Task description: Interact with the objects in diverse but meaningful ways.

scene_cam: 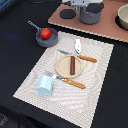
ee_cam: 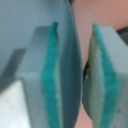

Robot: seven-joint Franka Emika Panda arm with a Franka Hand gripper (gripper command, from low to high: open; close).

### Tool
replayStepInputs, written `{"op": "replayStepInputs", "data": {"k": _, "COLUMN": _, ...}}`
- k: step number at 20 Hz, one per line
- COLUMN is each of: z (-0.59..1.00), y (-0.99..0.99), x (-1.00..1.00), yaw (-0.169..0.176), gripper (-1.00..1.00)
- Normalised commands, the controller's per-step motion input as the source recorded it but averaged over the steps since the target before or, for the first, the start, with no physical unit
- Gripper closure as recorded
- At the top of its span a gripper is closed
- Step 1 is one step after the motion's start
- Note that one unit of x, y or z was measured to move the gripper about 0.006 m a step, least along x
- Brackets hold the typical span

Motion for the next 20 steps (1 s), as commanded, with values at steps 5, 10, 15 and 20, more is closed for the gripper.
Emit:
{"op": "replayStepInputs", "data": {"k": 5, "z": -0.11, "y": 0.17, "x": 0.09, "yaw": -0.040, "gripper": 1.00}}
{"op": "replayStepInputs", "data": {"k": 10, "z": 0.50, "y": 0.14, "x": -0.07, "yaw": -0.005, "gripper": 1.00}}
{"op": "replayStepInputs", "data": {"k": 15, "z": 1.00, "y": 0.04, "x": -0.62, "yaw": 0.000, "gripper": 1.00}}
{"op": "replayStepInputs", "data": {"k": 20, "z": 0.72, "y": -0.01, "x": -0.80, "yaw": 0.003, "gripper": 1.00}}
